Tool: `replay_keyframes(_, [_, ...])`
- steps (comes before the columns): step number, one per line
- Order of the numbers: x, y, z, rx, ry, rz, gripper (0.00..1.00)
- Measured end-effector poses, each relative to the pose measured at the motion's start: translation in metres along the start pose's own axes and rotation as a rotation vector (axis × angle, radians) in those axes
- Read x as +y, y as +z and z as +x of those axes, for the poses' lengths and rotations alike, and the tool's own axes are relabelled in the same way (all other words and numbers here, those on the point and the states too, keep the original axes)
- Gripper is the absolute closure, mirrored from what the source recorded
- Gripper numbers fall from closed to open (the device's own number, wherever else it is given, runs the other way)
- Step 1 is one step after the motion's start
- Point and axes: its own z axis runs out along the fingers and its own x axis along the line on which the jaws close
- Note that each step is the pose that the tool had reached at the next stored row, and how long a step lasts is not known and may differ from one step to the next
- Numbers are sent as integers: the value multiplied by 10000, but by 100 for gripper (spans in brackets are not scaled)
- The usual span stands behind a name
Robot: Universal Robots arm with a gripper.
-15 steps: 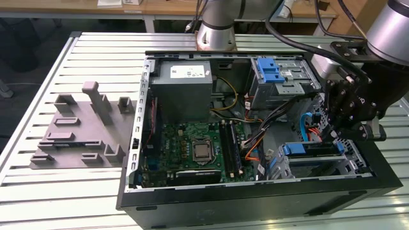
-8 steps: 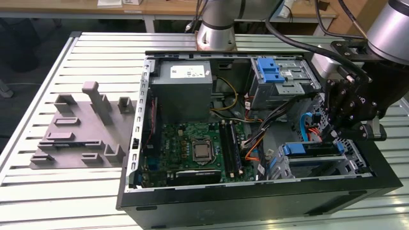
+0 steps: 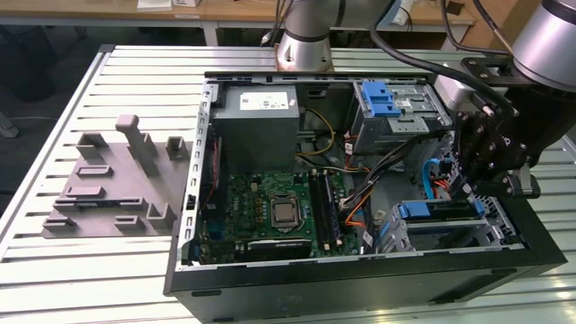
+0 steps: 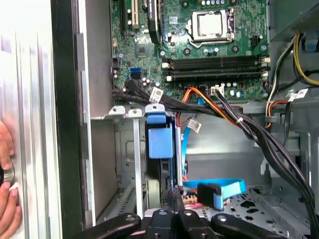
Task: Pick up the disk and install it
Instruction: 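Insert the second disk wire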
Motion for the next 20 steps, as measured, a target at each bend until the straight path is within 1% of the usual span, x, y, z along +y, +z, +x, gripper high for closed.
replay_keyframes(2, [29, 0, 2, 0, 0, 1, 89])
replay_keyframes(4, [31, -4, 3, 1, -2, 1, 89])
replay_keyframes(9, [32, -92, 7, 0, 0, 1, 89])
replay_keyframes(13, [100, -96, 11, -9, 0, 1, 89])
replay_keyframes(15, [115, -108, 13, -12, 0, 1, 89])
replay_keyframes(17, [118, -142, 14, -18, -2, 0, 89])
replay_keyframes(20, [127, -216, 14, -18, 0, 0, 89])
